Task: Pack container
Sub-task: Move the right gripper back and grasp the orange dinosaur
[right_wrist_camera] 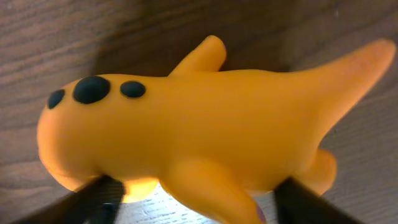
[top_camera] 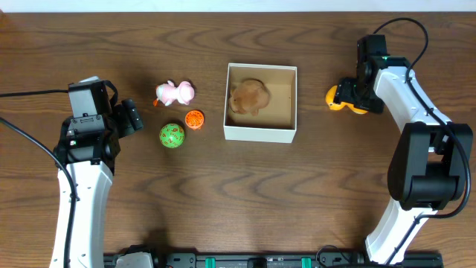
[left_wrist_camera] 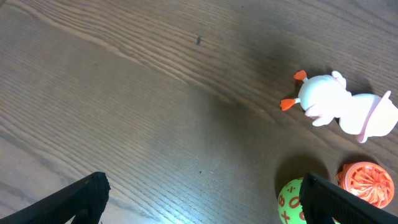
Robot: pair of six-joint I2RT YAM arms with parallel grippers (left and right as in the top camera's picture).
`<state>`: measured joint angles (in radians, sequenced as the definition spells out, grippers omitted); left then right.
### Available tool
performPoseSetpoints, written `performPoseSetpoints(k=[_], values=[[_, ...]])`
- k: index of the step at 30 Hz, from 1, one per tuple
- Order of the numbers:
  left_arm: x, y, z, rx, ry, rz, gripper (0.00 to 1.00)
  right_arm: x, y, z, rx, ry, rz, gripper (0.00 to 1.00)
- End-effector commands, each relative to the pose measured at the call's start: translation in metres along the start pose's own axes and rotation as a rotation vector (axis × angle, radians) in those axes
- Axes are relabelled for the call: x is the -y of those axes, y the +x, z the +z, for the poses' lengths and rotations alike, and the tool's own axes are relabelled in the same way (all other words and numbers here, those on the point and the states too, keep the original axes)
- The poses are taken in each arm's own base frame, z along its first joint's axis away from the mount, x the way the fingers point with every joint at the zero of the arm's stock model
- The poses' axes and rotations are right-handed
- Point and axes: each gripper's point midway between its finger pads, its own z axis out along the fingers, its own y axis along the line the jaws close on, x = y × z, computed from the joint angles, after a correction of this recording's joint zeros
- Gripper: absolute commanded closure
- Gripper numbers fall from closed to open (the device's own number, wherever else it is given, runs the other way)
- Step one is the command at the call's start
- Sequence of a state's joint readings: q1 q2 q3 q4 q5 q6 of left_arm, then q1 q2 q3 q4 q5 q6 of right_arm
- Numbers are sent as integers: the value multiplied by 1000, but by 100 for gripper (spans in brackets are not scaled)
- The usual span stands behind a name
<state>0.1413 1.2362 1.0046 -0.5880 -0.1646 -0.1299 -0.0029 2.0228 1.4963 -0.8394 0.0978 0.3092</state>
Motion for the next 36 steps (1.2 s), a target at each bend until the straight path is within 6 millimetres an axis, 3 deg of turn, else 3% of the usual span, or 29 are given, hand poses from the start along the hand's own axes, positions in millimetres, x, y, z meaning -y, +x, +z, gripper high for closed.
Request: performPoseSetpoints(k=[1, 5, 15, 19, 21, 23, 24, 25, 27, 29, 31, 36], values=[[-3, -7, -2, 14, -15, 4, 2, 10, 4, 21, -34, 32, 8, 49], [-3, -7, -2, 14, -15, 4, 2, 9, 2, 21, -29, 31, -14, 99], [-3, -7, -2, 14, -15, 4, 2, 9, -2, 5, -13, 26, -43, 99], [-3, -7, -2, 14, -15, 4, 2, 7, -8, -16, 34, 11, -50, 99], [-3, -7, -2, 14, -15, 4, 2, 3, -14, -37, 83, -5, -69, 98], [-3, -7, -2, 14, -15, 4, 2, -3, -20, -58, 136, -27, -78, 78], [-3, -7, -2, 14, -15, 4, 2, -5, -22, -68, 163, -35, -79, 60], [-3, -7, -2, 14, -15, 4, 2, -7, -26, -80, 197, -47, -79, 32], [-3, -7, -2, 14, -15, 4, 2, -8, -32, -94, 245, -62, -71, 8], [-3, -7, -2, 14, -15, 4, 2, -8, -39, -102, 282, -74, -64, 1], [-3, -7, -2, 14, -15, 4, 2, -7, -43, -102, 296, -76, -57, 1], [-3, -7, -2, 14, -15, 4, 2, -3, -50, -74, 272, -63, -42, 1]])
